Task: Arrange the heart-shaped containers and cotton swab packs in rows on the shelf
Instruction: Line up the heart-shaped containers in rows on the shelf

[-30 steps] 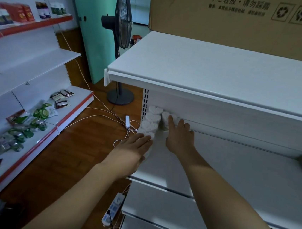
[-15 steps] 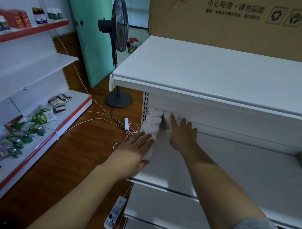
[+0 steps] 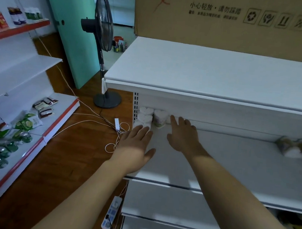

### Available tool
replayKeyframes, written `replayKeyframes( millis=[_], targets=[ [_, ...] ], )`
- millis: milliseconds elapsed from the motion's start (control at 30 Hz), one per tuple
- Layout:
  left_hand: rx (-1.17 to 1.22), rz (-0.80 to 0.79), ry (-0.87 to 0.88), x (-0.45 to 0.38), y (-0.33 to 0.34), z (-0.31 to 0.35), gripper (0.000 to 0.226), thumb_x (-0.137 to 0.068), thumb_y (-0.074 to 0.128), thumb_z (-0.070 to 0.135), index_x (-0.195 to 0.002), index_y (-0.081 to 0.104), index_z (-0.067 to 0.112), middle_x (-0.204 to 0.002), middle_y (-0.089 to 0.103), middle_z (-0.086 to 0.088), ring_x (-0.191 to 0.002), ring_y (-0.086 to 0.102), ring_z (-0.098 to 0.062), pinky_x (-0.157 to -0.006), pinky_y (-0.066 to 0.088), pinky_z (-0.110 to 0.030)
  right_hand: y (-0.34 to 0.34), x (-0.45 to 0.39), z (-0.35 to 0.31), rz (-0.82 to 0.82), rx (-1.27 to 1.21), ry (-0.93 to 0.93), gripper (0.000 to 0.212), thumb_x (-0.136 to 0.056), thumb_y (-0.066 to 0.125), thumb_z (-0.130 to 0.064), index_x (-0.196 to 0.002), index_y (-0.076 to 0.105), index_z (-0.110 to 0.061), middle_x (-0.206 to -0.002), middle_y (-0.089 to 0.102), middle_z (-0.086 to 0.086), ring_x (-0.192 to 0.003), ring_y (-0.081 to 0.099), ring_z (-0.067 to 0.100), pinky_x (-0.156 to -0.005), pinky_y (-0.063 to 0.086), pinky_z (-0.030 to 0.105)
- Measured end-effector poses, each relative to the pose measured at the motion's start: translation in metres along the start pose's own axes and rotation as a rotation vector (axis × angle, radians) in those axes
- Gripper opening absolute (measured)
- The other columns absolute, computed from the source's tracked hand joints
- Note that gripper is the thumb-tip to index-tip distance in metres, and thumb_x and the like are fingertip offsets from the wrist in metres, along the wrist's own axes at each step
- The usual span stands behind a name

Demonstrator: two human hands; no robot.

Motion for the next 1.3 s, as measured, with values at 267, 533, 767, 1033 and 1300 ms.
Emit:
replayKeyframes(
  millis=[267, 533, 767, 1033, 1300],
  targets=[
    [0.112, 0.024, 0.062, -0.035, 0.01, 0.105, 0.064, -0.103, 0.038, 0.05, -0.155, 0.029, 0.015, -0.163, 0.026, -0.006, -0.151, 0.018, -0.025, -0.123, 0.013, -0.043, -0.007, 0.098, 0.093, 0.095, -0.048, 0.132, 0.068, -0.102, 0.036, -0.05, -0.158, 0.017, -0.016, -0.162, 0.023, 0.011, -0.149, 0.019, 0.032, -0.118, 0.021, 0.043],
    [0.114, -0.026, 0.19, -0.069, 0.03, 0.255, 0.064, -0.103, 0.033, 0.051, -0.157, 0.023, 0.018, -0.165, 0.019, -0.003, -0.152, 0.011, -0.022, -0.123, 0.006, -0.04, -0.003, 0.183, 0.247, 0.205, -0.043, 0.315, 0.058, -0.082, 0.064, -0.038, -0.127, 0.062, -0.003, -0.119, 0.065, 0.024, -0.111, 0.061, 0.045, -0.084, 0.053, 0.051],
    [0.153, -0.052, 0.213, -0.106, 0.066, 0.399, 0.062, -0.104, 0.037, 0.047, -0.156, 0.028, 0.015, -0.163, 0.026, -0.005, -0.15, 0.018, -0.023, -0.121, 0.01, -0.037, 0.009, 0.216, 0.408, 0.209, -0.055, 0.379, 0.053, -0.082, 0.066, -0.035, -0.122, 0.065, 0.0, -0.109, 0.068, 0.023, -0.105, 0.062, 0.045, -0.082, 0.054, 0.049],
    [0.194, -0.201, 0.08, -0.153, 0.103, 0.45, 0.062, -0.104, 0.034, 0.049, -0.157, 0.023, 0.018, -0.162, 0.028, -0.002, -0.148, 0.024, -0.02, -0.121, 0.019, -0.035, 0.029, 0.164, 0.466, 0.078, -0.074, 0.19, 0.066, -0.102, 0.042, -0.039, -0.157, 0.018, -0.012, -0.162, 0.018, 0.02, -0.151, 0.009, 0.038, -0.121, 0.016, 0.046],
    [0.172, -0.142, 0.094, -0.193, 0.115, 0.446, 0.057, -0.104, 0.039, 0.043, -0.153, 0.033, 0.015, -0.155, 0.04, -0.005, -0.142, 0.037, -0.023, -0.115, 0.03, -0.035, 0.046, 0.1, 0.469, 0.033, -0.018, 0.215, 0.058, -0.103, 0.041, -0.039, -0.156, 0.019, -0.031, -0.162, 0.017, 0.015, -0.149, 0.006, 0.039, -0.118, 0.011, 0.052]
  ],
)
Point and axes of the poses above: each hand's wrist, its own x-axis away from the middle knuckle, its own y-axis out of the palm, z = x × y, the point moved 7 cm from there along -x, towards the middle knuckle
